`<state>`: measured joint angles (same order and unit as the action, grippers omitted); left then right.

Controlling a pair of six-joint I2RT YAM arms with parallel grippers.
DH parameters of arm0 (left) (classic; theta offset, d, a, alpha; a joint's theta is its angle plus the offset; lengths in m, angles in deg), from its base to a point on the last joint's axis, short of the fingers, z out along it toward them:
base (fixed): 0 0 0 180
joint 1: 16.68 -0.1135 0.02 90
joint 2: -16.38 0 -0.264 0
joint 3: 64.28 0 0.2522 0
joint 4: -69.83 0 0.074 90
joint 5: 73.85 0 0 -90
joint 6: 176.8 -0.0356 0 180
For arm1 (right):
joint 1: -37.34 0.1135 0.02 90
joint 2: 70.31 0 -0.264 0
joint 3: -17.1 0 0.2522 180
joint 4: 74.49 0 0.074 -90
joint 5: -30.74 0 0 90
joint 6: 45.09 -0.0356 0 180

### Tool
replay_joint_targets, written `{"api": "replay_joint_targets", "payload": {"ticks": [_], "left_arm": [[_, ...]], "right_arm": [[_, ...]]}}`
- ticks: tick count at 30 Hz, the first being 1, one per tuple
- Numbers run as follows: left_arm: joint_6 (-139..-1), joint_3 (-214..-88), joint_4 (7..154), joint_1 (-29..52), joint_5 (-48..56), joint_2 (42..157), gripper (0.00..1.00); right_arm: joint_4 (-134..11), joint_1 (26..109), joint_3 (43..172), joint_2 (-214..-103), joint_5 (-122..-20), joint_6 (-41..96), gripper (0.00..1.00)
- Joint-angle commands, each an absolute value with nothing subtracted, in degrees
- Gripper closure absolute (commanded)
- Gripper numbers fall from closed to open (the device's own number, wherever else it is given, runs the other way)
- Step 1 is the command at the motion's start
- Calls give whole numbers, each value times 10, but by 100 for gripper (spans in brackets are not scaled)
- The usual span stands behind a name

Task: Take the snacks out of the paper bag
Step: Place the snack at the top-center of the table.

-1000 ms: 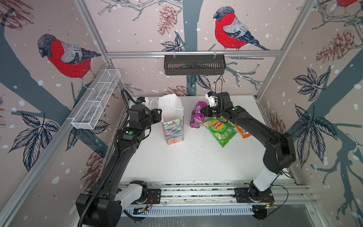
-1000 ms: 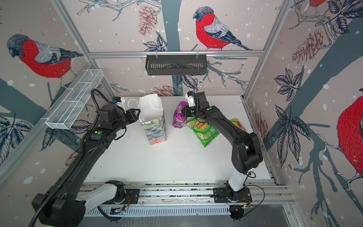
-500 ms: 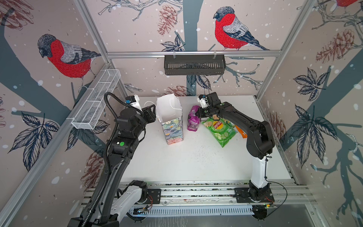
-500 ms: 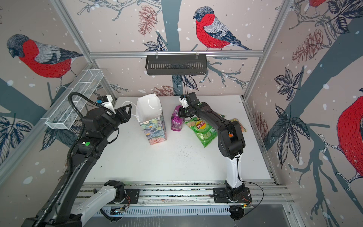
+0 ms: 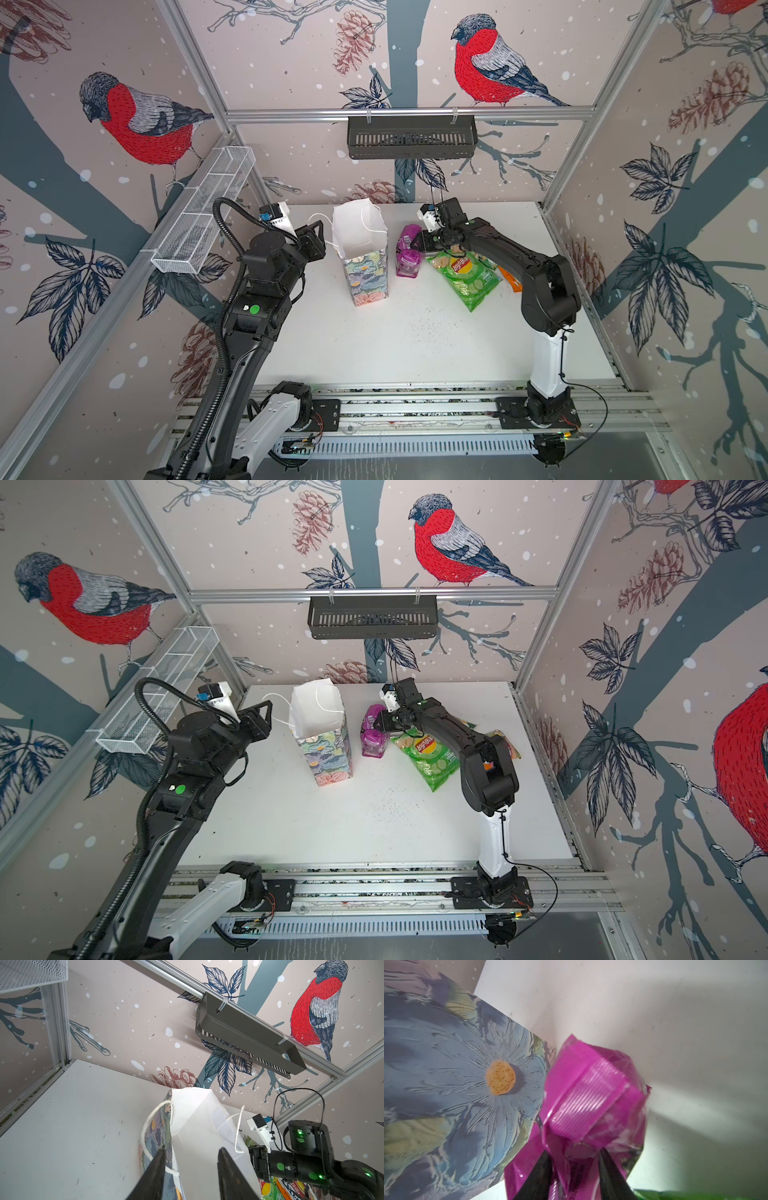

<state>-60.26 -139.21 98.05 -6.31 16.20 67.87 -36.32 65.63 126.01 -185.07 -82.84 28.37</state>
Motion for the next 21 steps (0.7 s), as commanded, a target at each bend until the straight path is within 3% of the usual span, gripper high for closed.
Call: {"api": "replay_joint_targets", "payload": {"ticks": [1, 12, 16, 21], "left_arm": [[-610, -1388, 961, -64, 177, 676, 57], [-614, -1376, 944, -63, 196, 663, 58], [-620, -1364, 942, -64, 219, 648, 57], [-630, -1343, 936, -63, 242, 638, 55]], "right_arm": [[-377, 653, 1253, -1816, -837, 285, 59], [-454, 589, 1175, -1655, -853, 272, 53], [-521, 538, 1078, -1551, -829, 263, 52], [-614, 447, 937, -1429, -786, 235, 43]]}}
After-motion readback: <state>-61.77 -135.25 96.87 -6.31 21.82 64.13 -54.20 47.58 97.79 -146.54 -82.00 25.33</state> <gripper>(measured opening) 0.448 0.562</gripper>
